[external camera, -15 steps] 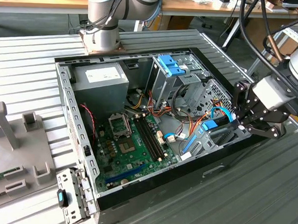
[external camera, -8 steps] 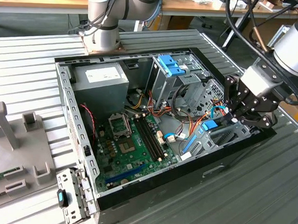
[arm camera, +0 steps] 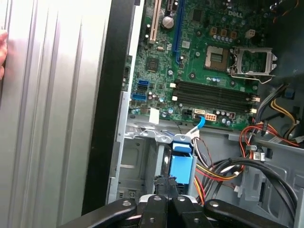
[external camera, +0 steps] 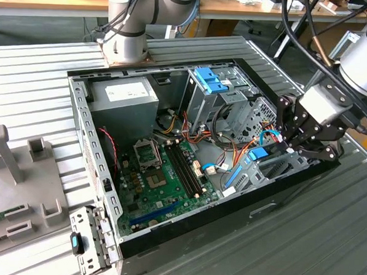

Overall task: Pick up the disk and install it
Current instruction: 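Insert the second disk wire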

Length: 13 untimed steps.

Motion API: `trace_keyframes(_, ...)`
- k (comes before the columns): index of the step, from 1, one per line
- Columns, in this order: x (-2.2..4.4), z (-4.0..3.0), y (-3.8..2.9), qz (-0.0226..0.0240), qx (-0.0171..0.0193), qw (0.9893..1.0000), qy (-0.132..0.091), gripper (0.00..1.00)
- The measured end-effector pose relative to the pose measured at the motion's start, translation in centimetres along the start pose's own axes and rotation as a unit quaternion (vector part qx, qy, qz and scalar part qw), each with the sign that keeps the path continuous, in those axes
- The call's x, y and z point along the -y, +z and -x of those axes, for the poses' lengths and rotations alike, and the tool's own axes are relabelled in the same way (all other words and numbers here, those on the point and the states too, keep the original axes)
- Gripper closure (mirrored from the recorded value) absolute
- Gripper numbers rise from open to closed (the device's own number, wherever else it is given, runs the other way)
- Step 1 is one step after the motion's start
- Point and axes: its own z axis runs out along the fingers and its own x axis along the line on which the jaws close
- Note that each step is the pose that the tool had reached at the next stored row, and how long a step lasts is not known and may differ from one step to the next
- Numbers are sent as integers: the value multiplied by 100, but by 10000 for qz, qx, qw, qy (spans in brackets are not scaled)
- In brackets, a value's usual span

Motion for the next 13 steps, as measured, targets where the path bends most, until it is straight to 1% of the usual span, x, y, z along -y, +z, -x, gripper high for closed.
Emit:
trace_keyframes(2, -58, -27, 5, 3, -1, 10000, -32, 89)
trace_keyframes(4, -70, -68, 5, 6, -14, 10000, -50, 89)
trace_keyframes(5, -64, -72, 6, 6, -15, 10000, -51, 89)
trace_keyframes(6, -51, -74, 5, 7, -16, 10000, -51, 89)
trace_keyframes(9, 45, -87, 5, 6, -15, 10000, -50, 89)
trace_keyframes(10, 109, -94, 4, 7, -17, 10000, -50, 89)
trace_keyframes(12, 130, -99, 5, 7, -20, 10000, -50, 89)
trace_keyframes(13, 129, -107, 5, 8, -24, 10000, -50, 89)
